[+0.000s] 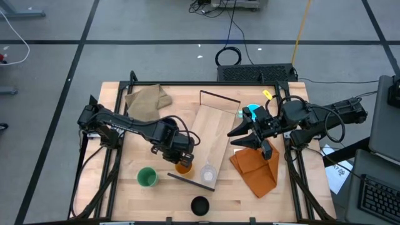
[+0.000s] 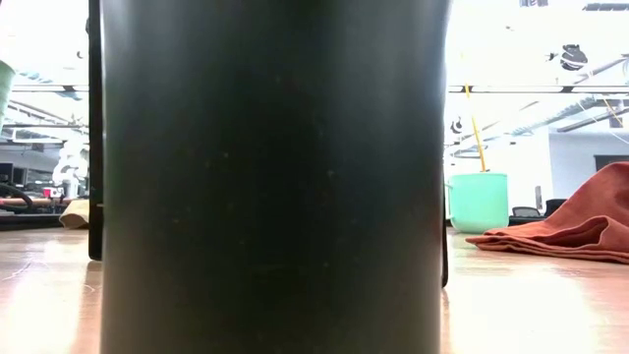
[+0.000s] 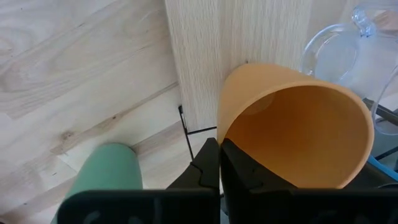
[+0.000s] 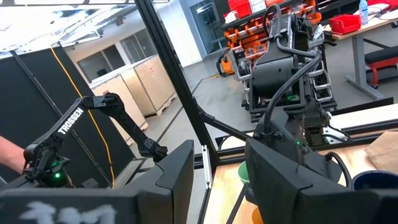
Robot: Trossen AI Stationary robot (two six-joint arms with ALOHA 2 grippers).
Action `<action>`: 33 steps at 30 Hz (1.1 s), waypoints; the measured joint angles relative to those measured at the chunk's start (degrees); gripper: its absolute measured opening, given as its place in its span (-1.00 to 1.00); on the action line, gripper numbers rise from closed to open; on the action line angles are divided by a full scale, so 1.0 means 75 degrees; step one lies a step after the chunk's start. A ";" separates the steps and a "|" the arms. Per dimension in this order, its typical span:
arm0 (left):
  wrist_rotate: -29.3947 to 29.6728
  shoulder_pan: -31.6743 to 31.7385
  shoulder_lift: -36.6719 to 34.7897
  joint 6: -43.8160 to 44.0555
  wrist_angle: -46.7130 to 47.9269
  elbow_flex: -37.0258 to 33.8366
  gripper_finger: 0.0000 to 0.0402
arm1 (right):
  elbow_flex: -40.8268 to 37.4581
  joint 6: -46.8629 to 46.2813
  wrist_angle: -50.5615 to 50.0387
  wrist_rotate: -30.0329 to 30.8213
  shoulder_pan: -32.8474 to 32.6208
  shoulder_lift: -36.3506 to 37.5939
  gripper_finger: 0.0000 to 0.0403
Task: Stack small to large cups/mugs on shelf
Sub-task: Put the orange cup on the shelf
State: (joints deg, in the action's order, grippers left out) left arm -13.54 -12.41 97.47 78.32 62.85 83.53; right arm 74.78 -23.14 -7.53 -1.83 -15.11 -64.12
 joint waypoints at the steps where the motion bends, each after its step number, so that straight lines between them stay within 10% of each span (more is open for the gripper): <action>1: -0.0002 -0.0001 0.0002 0.0000 0.0000 0.0000 -1.00 | 0.0000 0.0000 0.0000 0.0001 0.0002 0.0000 -0.32; 33: 0.0350 0.0004 0.0009 -0.0026 0.0062 0.0455 -1.00 | 0.0000 0.0003 -0.0067 -0.0002 0.0001 0.0000 -0.32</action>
State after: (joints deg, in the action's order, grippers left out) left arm -10.91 -12.38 97.54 78.13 63.32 86.94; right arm 74.78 -23.11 -8.03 -1.85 -15.10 -64.12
